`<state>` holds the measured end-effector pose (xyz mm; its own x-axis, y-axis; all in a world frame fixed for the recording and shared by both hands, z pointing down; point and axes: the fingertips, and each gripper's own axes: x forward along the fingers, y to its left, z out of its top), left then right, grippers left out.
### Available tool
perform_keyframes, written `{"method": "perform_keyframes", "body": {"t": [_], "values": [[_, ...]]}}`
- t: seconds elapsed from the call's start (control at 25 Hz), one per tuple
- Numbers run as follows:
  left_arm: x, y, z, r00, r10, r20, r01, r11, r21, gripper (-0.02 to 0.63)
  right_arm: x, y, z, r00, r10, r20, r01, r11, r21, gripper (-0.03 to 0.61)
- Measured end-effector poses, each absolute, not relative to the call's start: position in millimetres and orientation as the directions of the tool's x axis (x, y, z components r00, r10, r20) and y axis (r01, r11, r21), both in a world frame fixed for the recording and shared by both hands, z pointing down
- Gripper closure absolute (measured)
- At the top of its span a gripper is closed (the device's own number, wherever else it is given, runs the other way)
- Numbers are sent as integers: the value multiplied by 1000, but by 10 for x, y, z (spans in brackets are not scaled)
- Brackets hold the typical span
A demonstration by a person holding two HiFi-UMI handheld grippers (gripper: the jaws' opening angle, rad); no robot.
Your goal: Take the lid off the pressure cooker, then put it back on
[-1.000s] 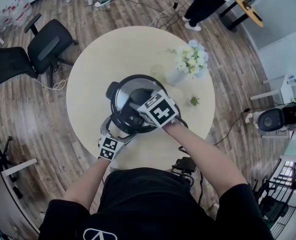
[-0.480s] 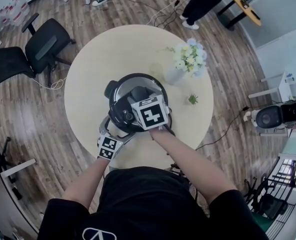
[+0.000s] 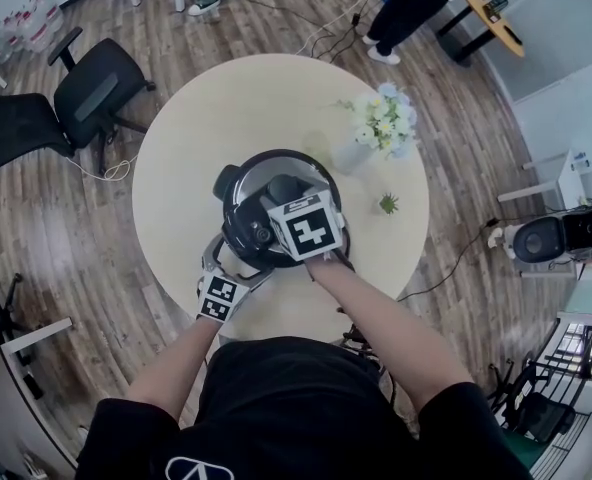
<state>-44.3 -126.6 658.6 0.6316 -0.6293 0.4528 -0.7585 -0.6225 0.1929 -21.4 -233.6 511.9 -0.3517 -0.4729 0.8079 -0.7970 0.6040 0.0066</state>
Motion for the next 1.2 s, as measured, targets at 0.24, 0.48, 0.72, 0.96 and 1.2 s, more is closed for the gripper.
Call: {"method": "perform_keyframes", "body": {"t": [0.24, 0.48, 0.72, 0.96, 1.2], "values": [[-445, -1272, 6595, 630, -631, 452, -760, -621, 192, 25, -154, -2410, 4995, -361, -485, 797, -822, 569, -27, 291], [-444, -1283, 6583, 627, -634, 452, -763, -618, 192, 25, -192, -2378, 4853, -368, -498, 785, -806, 592, -2, 291], [-429, -1287, 6583, 629, -636, 448, -762, -619, 191, 25, -179, -2344, 4765, -384, -493, 781, -820, 571, -42, 291], [-430, -1277, 6623, 630, -630, 454, -760, -621, 192, 25, 3, -2443, 4416, -395, -530, 750, -826, 562, -38, 291], [-453, -1268, 6678, 629, -631, 453, -760, -621, 191, 25, 472, -2461, 4005, -397, -566, 723, -851, 521, -59, 291]]}}
